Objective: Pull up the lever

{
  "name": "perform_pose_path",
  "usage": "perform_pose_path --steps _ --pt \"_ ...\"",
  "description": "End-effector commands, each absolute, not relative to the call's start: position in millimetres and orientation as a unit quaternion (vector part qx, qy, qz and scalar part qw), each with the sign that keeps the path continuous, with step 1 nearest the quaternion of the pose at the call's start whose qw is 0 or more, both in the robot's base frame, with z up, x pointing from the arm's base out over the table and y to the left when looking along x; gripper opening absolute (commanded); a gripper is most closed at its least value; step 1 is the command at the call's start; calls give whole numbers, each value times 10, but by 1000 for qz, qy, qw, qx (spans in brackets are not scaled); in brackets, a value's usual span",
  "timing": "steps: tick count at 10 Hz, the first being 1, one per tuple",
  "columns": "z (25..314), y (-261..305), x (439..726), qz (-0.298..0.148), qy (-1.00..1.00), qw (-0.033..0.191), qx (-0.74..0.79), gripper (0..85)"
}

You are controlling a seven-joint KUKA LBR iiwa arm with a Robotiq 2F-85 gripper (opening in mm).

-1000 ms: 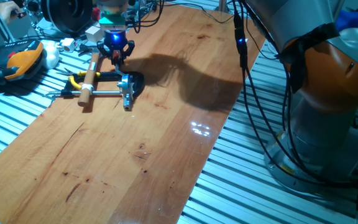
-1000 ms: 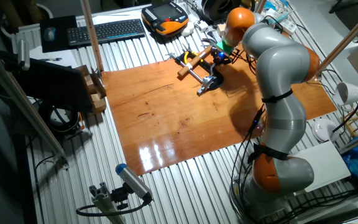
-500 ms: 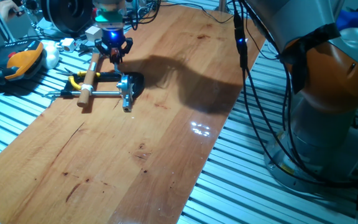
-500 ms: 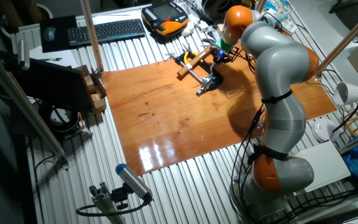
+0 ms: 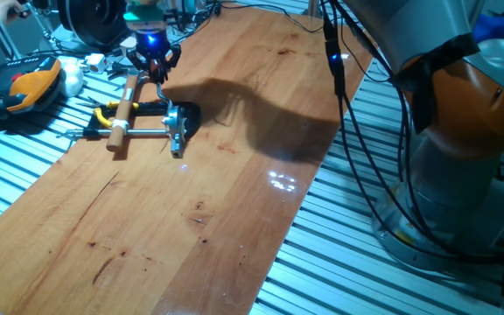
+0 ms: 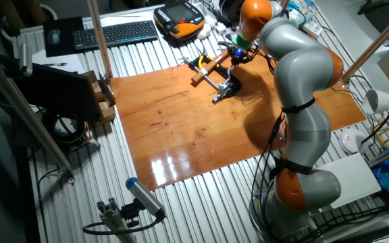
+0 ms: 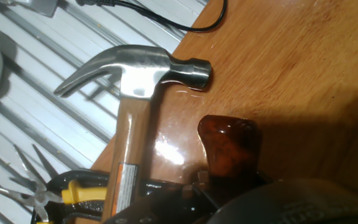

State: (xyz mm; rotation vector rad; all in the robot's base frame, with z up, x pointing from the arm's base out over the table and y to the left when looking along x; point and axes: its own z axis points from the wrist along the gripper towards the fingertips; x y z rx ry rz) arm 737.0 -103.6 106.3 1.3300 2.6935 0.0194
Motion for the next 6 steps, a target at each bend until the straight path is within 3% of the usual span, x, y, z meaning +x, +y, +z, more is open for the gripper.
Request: perform_pose_path --steps 1,6 --pt "1100 -1012 7372 2 895 68 441 0" --pt "1300 -882 7354 -12 894 64 444 0"
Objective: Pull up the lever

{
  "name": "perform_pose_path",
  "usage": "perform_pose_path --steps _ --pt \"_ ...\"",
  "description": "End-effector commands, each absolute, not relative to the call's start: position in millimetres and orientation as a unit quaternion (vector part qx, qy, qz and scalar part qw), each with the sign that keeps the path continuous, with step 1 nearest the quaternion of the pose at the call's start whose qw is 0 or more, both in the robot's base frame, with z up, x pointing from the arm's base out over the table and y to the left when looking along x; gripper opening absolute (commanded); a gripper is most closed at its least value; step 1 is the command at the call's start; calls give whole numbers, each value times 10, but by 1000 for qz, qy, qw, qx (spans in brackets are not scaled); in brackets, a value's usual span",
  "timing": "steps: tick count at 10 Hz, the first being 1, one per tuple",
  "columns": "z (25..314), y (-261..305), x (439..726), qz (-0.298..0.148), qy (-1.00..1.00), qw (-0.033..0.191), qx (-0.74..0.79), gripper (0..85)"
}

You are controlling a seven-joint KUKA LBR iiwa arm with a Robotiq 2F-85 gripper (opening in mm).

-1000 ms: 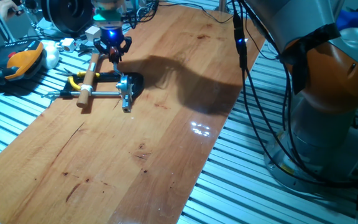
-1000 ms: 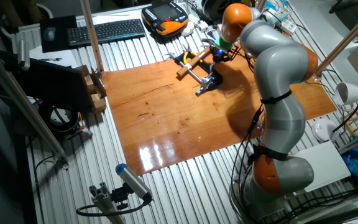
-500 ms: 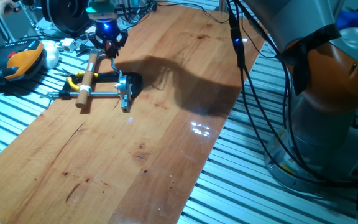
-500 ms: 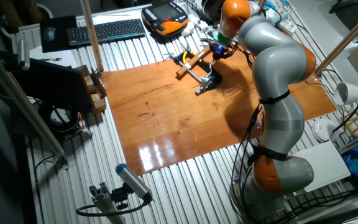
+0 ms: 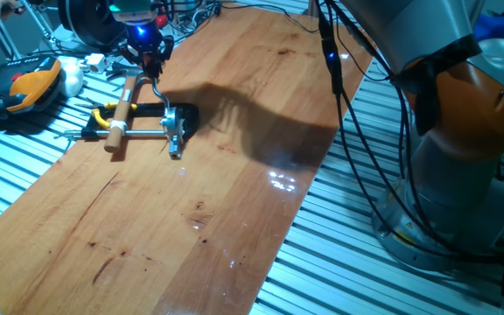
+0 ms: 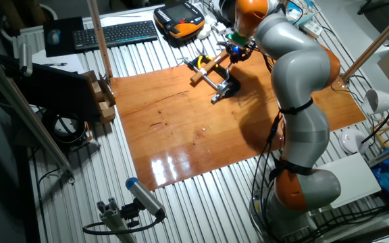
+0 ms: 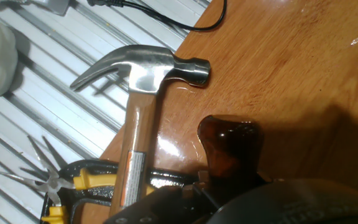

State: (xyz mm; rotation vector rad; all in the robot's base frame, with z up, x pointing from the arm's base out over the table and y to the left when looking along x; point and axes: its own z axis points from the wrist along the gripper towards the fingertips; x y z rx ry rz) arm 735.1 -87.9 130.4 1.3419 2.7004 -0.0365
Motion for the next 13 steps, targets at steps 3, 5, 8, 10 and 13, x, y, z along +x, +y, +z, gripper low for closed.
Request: perform_pose_path --steps 3,5,8,10,13 --pt "1394 -820 7340 -19 893 62 445 0" --pt "1441 -777 7317 -19 893 61 445 0" --pt "1471 -740 7288 -20 893 60 445 0" --pt "1440 -754 7274 -18 894 60 443 0" --pt "1423 -774 7258 -17 899 60 434 0"
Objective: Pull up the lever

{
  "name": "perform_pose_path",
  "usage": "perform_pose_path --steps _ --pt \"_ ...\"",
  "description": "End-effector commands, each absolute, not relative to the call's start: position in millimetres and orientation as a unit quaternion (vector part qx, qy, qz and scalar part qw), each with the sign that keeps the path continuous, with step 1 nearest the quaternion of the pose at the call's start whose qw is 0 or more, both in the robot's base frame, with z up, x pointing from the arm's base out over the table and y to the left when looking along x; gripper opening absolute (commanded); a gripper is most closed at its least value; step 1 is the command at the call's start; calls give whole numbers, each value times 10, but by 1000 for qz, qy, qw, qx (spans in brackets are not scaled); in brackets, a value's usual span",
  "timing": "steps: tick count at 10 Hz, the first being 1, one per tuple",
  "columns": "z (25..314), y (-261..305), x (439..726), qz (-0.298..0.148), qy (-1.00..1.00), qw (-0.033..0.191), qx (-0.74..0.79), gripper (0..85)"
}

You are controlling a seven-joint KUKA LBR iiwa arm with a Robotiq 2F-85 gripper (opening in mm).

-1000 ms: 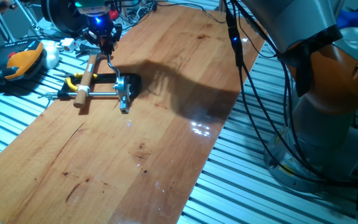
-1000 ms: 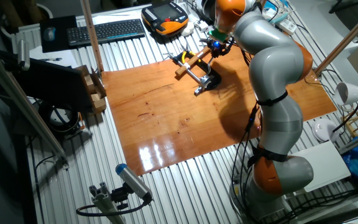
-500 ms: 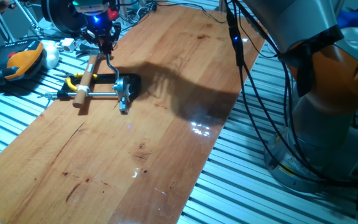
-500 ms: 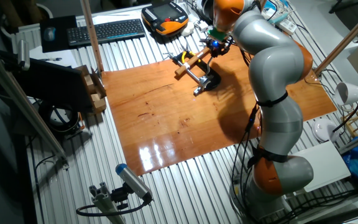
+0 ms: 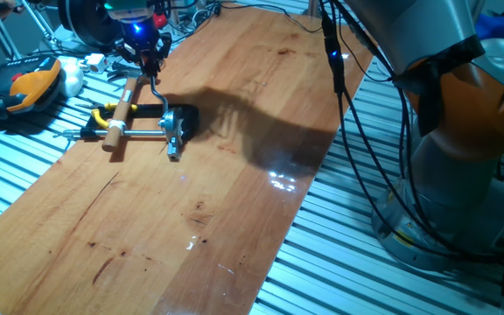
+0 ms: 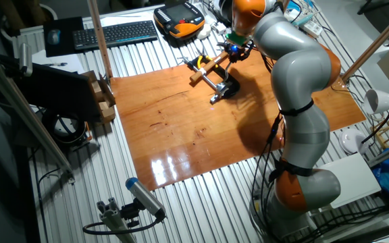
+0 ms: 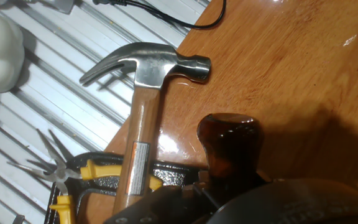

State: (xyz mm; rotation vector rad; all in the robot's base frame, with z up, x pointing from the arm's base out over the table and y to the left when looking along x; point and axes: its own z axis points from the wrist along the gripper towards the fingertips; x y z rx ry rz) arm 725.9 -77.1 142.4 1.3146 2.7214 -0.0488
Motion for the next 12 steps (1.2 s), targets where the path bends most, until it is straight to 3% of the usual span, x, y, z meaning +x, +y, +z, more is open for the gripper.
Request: perform_pose_path --steps 1,2,3,5,6,8,9,12 --pt "1422 -772 7255 -16 901 59 430 0" --pt "1420 -767 7253 -19 901 60 430 0" --pt "1417 -758 7249 -19 899 62 432 170" --pt "1407 -749 7247 -21 897 66 436 170" --pt "1399 -749 7246 -22 897 67 436 340" --pt "1412 -750 7248 -24 897 68 436 340" --pt "1413 -750 7247 -22 897 66 436 510" --pt "1419 -751 7242 -22 898 65 435 510"
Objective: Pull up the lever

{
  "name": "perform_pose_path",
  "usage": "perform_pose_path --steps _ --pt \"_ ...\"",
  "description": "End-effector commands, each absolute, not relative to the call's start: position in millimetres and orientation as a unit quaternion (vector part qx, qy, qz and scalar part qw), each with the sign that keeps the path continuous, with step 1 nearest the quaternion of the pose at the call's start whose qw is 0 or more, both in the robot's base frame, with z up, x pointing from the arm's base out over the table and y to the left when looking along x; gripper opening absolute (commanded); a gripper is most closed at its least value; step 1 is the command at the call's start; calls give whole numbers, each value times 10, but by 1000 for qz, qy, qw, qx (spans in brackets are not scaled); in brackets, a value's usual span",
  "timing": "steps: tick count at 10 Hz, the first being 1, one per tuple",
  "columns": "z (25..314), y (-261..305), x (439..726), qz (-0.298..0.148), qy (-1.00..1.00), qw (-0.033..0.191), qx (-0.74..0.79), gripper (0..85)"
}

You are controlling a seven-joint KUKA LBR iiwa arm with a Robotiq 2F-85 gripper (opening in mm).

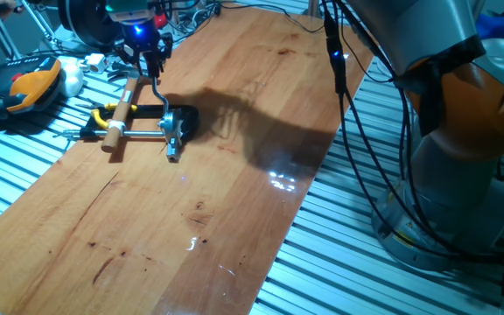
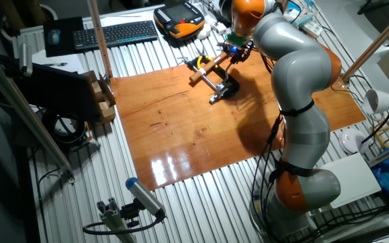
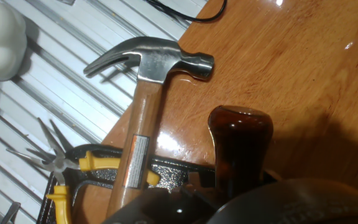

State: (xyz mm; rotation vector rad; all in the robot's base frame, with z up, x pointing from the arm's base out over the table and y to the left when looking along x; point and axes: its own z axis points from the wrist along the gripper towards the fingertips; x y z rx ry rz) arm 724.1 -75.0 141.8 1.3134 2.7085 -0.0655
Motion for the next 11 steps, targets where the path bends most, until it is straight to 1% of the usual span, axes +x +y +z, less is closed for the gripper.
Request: perform_pose_path --steps 1,4,7,8,9,10,11 --pt "1420 -750 7241 -22 897 65 436 680" --pt "1488 -748 7237 -24 898 64 435 680" --pt "1712 -808 7306 -8 901 44 432 680" --pt "1806 -834 7339 -10 902 42 429 680" --pt "1876 -863 7362 -11 904 40 426 510" --pt "1923 -896 7380 -11 906 40 421 510" --pt "1936 -933 7386 -8 910 39 413 340"
